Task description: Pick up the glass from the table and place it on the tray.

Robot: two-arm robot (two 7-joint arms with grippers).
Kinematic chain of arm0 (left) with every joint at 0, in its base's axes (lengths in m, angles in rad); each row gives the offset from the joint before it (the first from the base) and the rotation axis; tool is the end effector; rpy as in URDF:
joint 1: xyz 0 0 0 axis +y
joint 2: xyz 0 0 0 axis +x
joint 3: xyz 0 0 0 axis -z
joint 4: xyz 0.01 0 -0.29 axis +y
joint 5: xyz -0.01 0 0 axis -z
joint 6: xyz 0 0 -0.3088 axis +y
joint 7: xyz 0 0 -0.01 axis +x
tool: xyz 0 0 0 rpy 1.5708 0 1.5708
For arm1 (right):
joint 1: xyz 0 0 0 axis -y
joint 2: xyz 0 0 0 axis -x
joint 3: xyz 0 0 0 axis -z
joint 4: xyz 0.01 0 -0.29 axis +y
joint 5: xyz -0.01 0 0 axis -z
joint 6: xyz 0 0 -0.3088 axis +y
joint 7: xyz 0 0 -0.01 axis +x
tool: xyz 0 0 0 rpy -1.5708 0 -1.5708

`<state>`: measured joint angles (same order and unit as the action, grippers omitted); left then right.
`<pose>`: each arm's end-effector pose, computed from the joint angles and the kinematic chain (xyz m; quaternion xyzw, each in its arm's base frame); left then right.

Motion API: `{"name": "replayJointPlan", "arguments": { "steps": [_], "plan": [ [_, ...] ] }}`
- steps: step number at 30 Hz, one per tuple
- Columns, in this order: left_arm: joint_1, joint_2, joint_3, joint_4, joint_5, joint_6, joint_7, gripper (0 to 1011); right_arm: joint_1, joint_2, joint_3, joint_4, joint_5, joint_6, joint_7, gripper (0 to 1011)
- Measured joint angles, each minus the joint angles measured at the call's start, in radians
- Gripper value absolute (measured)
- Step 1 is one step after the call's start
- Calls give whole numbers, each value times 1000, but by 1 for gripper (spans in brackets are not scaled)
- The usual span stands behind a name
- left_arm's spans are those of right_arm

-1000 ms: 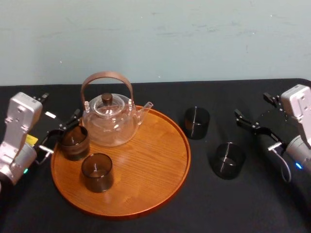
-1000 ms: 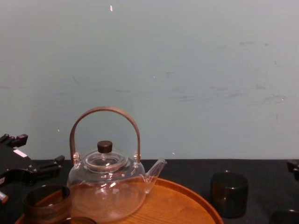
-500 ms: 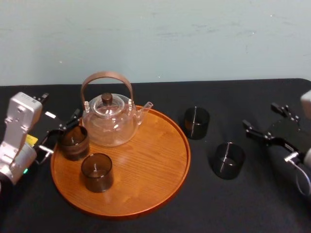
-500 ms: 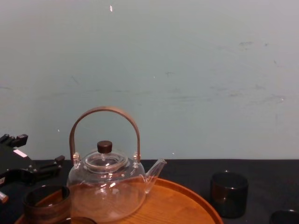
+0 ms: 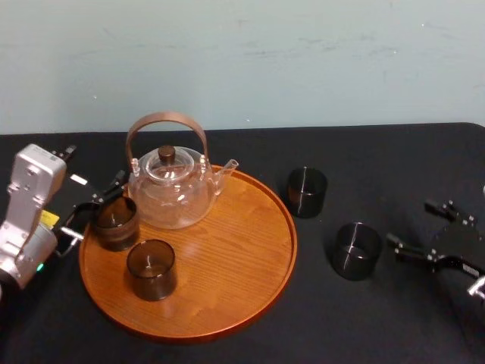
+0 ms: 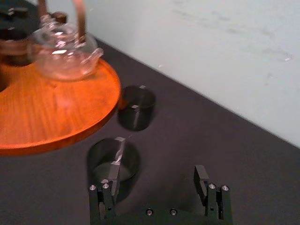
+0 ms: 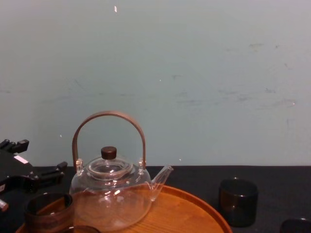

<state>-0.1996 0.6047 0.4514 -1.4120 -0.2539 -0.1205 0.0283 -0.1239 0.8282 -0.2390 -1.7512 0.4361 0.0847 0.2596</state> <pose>0.3581 0.0827 -0.3022 0.1415 -0.1325 0.5799 0.7913 0.2864 -0.1270 -0.2590 -0.2025 -0.0306 -0.4688 0.8592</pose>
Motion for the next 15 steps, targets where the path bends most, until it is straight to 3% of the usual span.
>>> {"name": "replayJointPlan", "arguments": {
  "steps": [7, 15],
  "plan": [
    [0, 0, 0, 0, 0, 0, 0, 1001, -46, 27, 14, -26, 8, 27, 56, 1002],
    [0, 0, 0, 0, 0, 0, 0, 1001, -64, 32, 18, -37, 7, 53, 100, 1002]
  ]
}}
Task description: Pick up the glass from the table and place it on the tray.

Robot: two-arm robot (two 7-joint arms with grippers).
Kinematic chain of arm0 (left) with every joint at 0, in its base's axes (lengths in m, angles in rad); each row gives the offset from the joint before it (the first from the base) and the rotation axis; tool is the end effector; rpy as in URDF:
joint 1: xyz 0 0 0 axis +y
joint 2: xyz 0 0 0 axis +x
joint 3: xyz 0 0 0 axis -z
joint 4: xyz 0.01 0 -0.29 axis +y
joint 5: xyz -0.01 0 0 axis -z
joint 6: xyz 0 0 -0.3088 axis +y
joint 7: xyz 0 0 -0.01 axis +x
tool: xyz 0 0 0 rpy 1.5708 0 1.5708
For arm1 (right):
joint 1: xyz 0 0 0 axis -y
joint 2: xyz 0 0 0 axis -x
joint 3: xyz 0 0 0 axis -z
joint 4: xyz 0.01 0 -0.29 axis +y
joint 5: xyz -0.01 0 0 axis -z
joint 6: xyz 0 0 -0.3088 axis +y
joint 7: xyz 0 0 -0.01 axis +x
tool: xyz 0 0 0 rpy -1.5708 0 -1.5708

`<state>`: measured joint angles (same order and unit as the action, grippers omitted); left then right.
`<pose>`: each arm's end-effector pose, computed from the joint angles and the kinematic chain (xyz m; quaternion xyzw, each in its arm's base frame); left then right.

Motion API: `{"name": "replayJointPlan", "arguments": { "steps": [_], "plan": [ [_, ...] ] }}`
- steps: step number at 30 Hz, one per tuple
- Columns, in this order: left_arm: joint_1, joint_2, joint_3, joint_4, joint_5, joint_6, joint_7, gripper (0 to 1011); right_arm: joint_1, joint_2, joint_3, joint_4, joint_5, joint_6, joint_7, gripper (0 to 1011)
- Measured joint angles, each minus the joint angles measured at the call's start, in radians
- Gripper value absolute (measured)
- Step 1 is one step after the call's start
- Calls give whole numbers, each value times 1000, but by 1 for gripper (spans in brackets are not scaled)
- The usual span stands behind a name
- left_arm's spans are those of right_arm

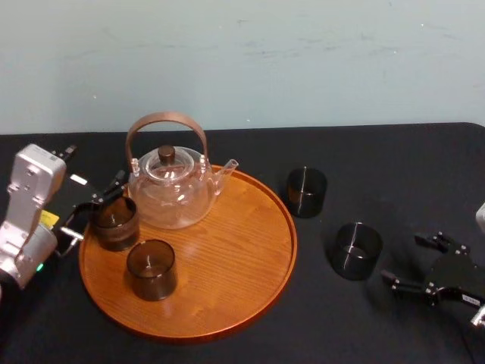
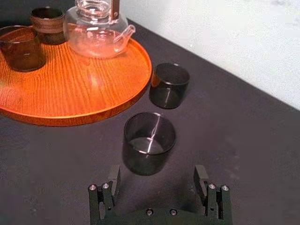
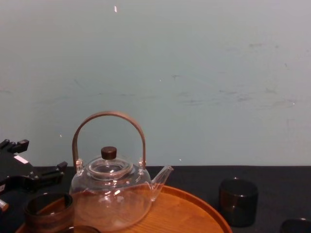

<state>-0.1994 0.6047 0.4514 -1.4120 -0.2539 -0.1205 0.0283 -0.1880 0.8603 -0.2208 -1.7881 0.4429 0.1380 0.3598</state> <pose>0.3580 0.0827 -0.3023 0.1415 -0.1324 0.5799 0.7913 0.2717 -0.1295 -0.2610 -0.2342 0.0060 -0.4168 0.8783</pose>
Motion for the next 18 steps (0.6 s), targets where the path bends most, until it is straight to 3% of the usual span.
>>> {"name": "replayJointPlan", "arguments": {
  "steps": [18],
  "plan": [
    [0, 0, 0, 0, 0, 0, 0, 1001, 51, -75, -4, 35, -5, 88, 51, 1002]
  ]
}}
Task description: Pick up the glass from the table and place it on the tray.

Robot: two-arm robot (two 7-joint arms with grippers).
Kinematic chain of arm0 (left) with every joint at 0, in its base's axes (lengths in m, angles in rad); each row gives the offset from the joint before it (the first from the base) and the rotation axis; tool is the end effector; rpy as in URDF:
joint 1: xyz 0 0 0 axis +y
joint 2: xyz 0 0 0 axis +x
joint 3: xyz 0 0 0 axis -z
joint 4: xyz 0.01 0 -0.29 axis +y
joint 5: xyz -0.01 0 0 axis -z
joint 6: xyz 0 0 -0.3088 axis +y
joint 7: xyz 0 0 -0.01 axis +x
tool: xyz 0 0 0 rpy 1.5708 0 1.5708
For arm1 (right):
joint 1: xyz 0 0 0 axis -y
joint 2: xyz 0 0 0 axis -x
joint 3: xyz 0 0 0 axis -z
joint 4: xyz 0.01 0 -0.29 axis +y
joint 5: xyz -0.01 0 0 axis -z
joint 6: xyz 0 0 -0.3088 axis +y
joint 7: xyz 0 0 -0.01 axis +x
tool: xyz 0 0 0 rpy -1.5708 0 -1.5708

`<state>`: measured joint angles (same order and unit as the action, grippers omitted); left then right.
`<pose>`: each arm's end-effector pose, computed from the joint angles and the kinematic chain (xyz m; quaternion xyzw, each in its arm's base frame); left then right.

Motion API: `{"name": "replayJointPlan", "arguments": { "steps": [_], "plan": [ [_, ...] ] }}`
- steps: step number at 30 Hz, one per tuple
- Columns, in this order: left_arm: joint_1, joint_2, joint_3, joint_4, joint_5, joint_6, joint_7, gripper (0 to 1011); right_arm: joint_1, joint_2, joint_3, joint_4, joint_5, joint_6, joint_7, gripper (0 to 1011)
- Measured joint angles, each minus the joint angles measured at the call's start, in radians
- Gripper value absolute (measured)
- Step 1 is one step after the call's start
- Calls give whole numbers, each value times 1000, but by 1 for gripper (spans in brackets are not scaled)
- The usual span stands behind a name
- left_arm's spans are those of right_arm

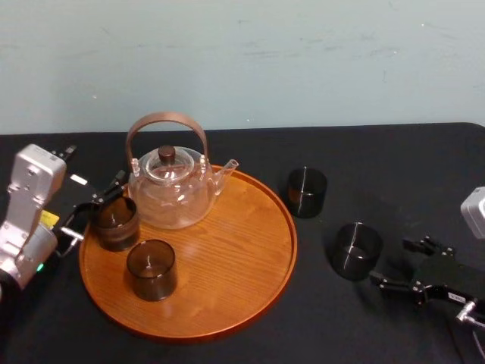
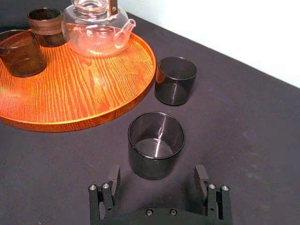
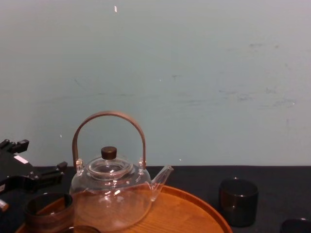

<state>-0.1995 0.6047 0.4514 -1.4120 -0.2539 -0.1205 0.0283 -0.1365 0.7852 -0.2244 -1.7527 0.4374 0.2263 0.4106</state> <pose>0.3581 0.0827 -0.3023 0.1415 -0.1325 0.5799 0.7913 0.2836 -0.1208 -0.2656 -0.2313 0.0474 -0.4139 0.8792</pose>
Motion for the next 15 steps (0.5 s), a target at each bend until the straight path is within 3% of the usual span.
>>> {"name": "replayJointPlan", "arguments": {
  "steps": [15],
  "plan": [
    [0, 0, 0, 0, 0, 0, 0, 1001, 62, -40, -35, 37, 2, 65, 25, 1002]
  ]
}}
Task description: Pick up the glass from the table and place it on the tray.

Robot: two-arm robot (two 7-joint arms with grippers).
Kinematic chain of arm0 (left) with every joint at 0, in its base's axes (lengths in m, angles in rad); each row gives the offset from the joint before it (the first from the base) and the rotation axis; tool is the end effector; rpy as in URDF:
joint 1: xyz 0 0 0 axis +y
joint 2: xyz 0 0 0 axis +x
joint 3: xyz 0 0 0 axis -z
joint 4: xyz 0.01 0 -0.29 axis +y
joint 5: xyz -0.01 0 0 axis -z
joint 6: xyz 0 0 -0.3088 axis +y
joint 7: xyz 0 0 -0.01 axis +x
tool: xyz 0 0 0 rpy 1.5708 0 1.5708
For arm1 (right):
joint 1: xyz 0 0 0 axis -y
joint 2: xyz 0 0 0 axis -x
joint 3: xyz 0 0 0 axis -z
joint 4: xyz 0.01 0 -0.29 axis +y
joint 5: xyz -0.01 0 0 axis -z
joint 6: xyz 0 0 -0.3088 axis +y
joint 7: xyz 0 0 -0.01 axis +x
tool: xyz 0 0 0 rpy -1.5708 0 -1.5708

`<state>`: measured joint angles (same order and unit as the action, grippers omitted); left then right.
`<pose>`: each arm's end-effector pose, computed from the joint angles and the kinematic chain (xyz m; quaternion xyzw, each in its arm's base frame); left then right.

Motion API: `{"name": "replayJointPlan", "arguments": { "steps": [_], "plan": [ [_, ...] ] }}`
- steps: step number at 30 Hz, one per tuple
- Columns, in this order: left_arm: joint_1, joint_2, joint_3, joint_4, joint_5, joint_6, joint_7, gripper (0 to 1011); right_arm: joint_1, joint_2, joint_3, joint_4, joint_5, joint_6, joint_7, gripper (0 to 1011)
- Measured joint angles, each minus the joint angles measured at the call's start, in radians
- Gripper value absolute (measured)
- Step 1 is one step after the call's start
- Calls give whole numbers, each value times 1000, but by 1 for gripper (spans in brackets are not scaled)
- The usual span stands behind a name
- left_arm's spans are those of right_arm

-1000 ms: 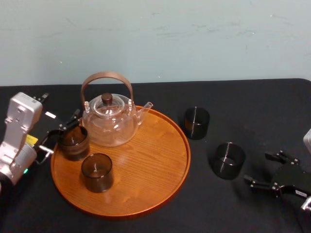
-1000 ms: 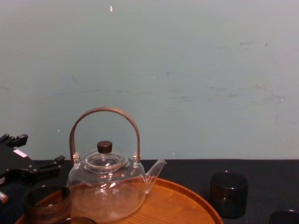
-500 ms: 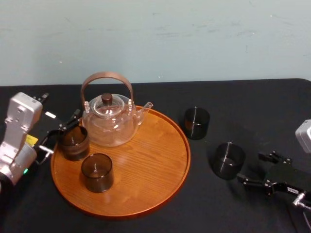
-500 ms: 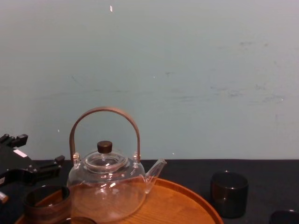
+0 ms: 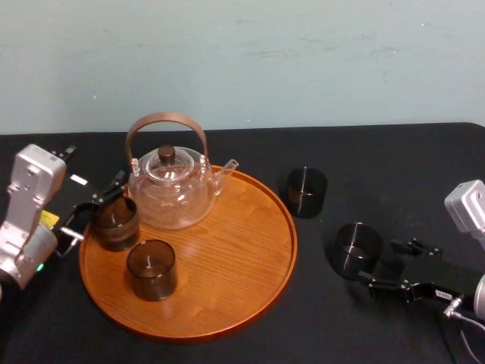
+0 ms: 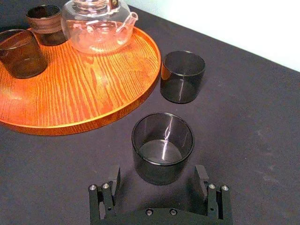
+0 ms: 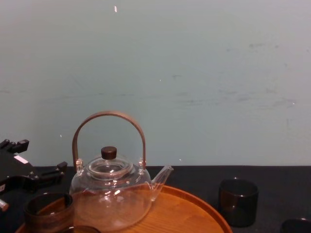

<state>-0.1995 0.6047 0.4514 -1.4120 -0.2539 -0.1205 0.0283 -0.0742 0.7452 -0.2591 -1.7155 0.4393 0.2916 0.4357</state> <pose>0.3581 0.0827 -0.3023 0.1415 -0.1325 0.5799 0.7913 0.2965 -0.1116 -0.2689 -0.2343 0.0763 -0.4060 0.8800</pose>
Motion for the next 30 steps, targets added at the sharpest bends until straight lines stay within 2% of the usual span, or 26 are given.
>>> {"name": "replayJointPlan", "arguments": {
  "steps": [14, 30],
  "plan": [
    [0, 0, 0, 0, 0, 0, 0, 1001, 68, -47, -29, 50, -12, 34, -16, 1002],
    [0, 0, 0, 0, 0, 0, 0, 1001, 122, -62, -67, 79, -33, 36, 7, 1002]
  ]
}}
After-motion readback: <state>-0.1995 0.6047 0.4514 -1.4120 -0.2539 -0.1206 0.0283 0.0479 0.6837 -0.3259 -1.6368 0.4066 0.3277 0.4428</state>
